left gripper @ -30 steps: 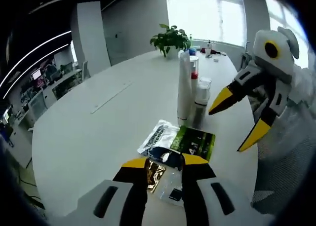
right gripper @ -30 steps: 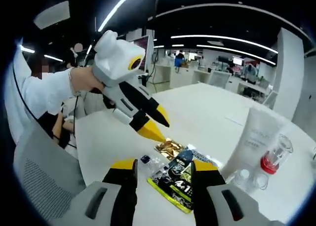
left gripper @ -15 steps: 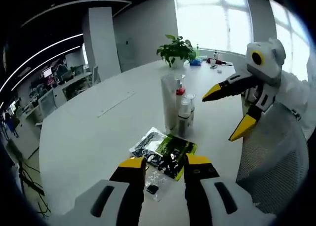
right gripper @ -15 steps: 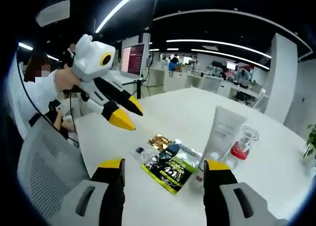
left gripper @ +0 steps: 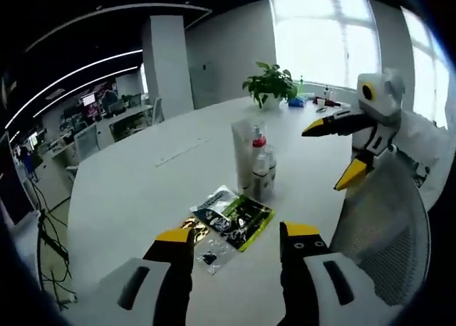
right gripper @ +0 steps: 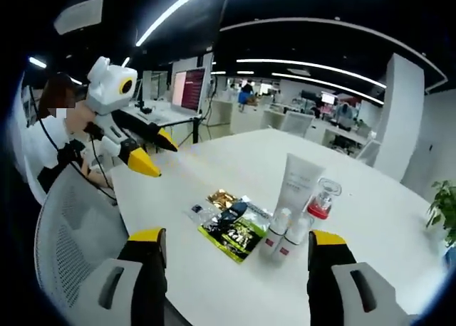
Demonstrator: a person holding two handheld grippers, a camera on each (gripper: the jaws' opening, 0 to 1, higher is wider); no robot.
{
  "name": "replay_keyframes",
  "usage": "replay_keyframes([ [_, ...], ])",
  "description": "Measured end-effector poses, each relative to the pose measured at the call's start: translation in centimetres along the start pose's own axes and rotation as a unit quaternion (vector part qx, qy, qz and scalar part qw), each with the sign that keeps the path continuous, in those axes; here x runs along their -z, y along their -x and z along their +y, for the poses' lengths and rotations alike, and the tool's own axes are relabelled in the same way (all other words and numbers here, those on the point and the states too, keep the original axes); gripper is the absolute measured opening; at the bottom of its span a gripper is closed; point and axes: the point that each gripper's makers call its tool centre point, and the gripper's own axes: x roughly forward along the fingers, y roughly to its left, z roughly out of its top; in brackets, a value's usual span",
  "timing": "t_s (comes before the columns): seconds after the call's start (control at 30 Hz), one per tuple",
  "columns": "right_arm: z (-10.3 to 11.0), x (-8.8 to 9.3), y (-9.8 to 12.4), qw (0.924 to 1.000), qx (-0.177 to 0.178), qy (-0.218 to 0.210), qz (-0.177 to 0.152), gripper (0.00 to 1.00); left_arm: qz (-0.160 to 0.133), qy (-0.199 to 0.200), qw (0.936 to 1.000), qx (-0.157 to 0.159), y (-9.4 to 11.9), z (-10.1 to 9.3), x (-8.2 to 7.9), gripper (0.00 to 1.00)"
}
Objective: Arrange the skincare products in the storage area until every visible bottle or jar stands upright without overlapping.
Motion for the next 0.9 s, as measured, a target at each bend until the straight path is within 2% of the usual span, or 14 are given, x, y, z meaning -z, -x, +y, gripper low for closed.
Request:
replay_keyframes([
  [0.1, -0.2, 0.2, 0.7, 1.0, 0.005, -0.008, -0.003, 0.83, -0.007, 0.002, 0.9999, -0.009, 0.8, -0.1, 0.2, 0.6],
  [0.23, -0.4, 0.8, 1.5, 0.9997, 0.015, -0.02, 0.0, 0.91, -0.011, 0.01, 0.9998, -0.012, 1.5, -0.3, 0.3, 0.62],
  [0.37, -0.7, 1.3, 2.3, 0.9994, 0.025, -0.023, 0.003, 0.96, -0.023, 0.023, 0.9991, -0.026, 2.3, -0.5, 0.4, 0.69],
  [0.43, -1.0, 1.6, 2.6, 0.9989, 0.035, -0.03, 0.005, 0.99, -0.017, 0.018, 0.9991, -0.033, 2.4, -0.7, 0.7, 0.71],
  [0.5, -1.1, 1.8, 2.9, 0.9984, 0.039, -0.042, 0.001, 0.99, -0.017, 0.015, 0.9993, -0.029, 2.5, -1.3, 0.9, 0.75],
  [0.57, -1.3, 2.1, 3.1, 0.9974, 0.045, -0.057, 0.0, 0.99, -0.021, 0.033, 0.9987, -0.033, 2.5, -1.4, 0.9, 0.8],
  [0.67, -1.1, 2.5, 3.1, 0.9973, 0.045, -0.058, 0.0, 0.99, -0.027, 0.048, 0.9976, -0.042, 2.5, -1.5, 1.4, 0.87],
  [0.8, -0.8, 3.2, 2.9, 0.9971, 0.041, -0.064, 0.007, 0.99, -0.028, 0.062, 0.997, -0.038, 2.4, -2.0, 1.9, 0.9],
  [0.87, -0.8, 3.3, 2.9, 0.997, 0.042, -0.065, 0.005, 0.99, -0.031, 0.065, 0.9965, -0.042, 2.4, -1.9, 2.0, 0.99],
  [0.9, -0.7, 3.3, 2.9, 0.997, 0.041, -0.066, 0.003, 0.99, -0.032, 0.069, 0.9963, -0.041, 2.5, -1.9, 2.2, 0.99],
])
